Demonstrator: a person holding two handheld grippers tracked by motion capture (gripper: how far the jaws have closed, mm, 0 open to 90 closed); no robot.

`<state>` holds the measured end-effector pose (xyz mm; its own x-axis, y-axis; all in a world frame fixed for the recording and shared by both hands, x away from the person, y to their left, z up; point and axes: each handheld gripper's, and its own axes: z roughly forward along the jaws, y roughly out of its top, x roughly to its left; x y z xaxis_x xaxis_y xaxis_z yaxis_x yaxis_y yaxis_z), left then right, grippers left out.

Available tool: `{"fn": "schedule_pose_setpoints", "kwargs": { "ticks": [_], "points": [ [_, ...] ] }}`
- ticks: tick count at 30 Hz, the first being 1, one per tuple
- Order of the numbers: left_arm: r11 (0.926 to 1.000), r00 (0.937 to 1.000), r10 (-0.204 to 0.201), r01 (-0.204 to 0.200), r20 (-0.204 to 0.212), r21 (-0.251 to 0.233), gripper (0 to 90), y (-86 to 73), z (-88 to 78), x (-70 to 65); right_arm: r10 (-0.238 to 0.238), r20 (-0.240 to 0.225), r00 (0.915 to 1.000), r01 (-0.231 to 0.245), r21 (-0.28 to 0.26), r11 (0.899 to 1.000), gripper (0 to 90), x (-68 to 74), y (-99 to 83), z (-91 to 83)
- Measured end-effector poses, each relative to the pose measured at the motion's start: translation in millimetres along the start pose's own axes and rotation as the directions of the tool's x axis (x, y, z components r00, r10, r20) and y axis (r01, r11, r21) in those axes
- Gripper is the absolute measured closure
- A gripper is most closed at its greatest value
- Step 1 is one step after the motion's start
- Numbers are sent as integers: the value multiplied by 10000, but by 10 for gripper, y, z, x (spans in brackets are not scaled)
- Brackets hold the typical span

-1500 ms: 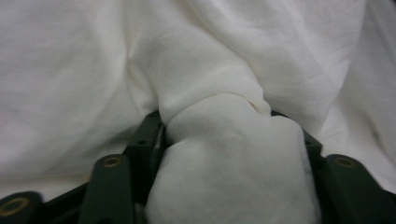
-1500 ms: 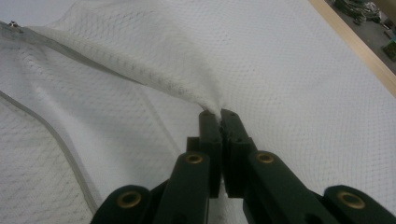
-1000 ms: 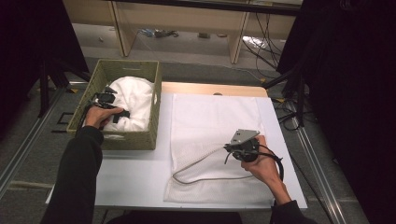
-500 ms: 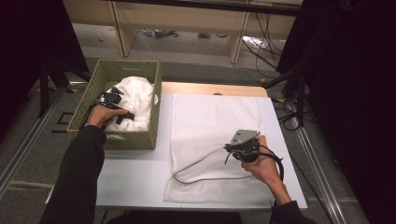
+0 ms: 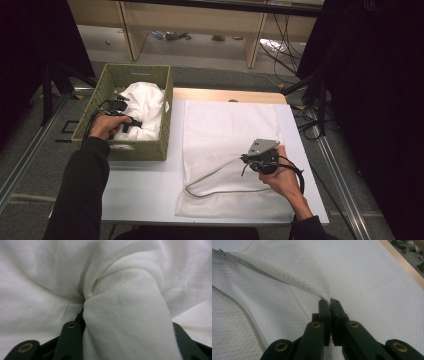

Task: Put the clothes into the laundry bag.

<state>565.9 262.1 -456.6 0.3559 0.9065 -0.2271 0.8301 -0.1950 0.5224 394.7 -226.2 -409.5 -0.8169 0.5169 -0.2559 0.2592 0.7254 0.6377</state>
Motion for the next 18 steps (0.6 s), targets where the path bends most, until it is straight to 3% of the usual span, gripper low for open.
{"fn": "schedule_pose_setpoints", "kwargs": {
  "ticks": [5, 6, 7, 8, 10, 11, 12, 13, 14, 15, 16, 17, 18],
  "points": [
    [9978, 9985, -377, 397, 397, -525, 597, 59, -139, -6, 102, 50, 9999, -102, -75, 9999, 897, -18, -4, -3],
    [9921, 9965, -608, 667, 579, -1064, 604, 99, -237, -18, 214, 73, 9997, -213, -72, 9997, 897, -14, -4, -1],
    [9921, 9965, -608, 667, 579, -1064, 605, 99, -237, -18, 214, 73, 9997, -213, -72, 9997, 897, -14, -4, -1],
    [9842, 9934, -835, 946, 792, -1493, 605, 119, -311, -23, 209, 67, 9998, -208, -80, 9998, 897, -15, -3, -1],
    [9742, 9883, -983, 1195, 1168, -1917, 607, 144, -414, -18, 172, 47, 9998, -172, -65, 9998, 897, -21, 0, 0],
    [9737, 9891, -932, 1144, 1137, -1971, 606, 160, -472, -22, 152, 79, 9999, -151, -94, 9998, 897, -23, 2, 2],
    [9659, 9890, -979, 1213, 1110, -2290, 606, 197, -596, -32, -17, 43, 10000, 18, -113, 9999, 897, -32, 4, 5],
    [9626, 9882, -953, 1223, 1203, -2417, 607, 210, -651, -28, 7, 22, 10000, -7, -103, 9999, 897, -28, 5, 3],
    [9539, 9850, -1070, 1401, 1355, -2653, 607, 228, -723, -24, 144, 35, 9999, -144, -79, 9999, 897, -22, 3, 0],
    [9539, 9850, -1070, 1401, 1355, -2653, 607, 228, -723, -24, 144, 35, 9999, -144, -79, 9999, 897, -22, 3, 0],
    [9455, 9829, -1103, 1496, 1476, -2894, 607, 251, -816, -22, -334, 214, 9992, 340, -244, 9991, 897, -56, 5, 2],
    [9436, 9830, -1052, 1465, 1507, -2967, 607, 269, -894, -21, 49, 53, 10000, -48, -127, 9999, 897, -39, 1, -1],
    [9319, 9792, -1084, 1601, 1713, -3256, 607, 295, -1024, -31, 65, 57, 10000, -64, -137, 9999, 897, -41, 1, -2]
  ]
}}
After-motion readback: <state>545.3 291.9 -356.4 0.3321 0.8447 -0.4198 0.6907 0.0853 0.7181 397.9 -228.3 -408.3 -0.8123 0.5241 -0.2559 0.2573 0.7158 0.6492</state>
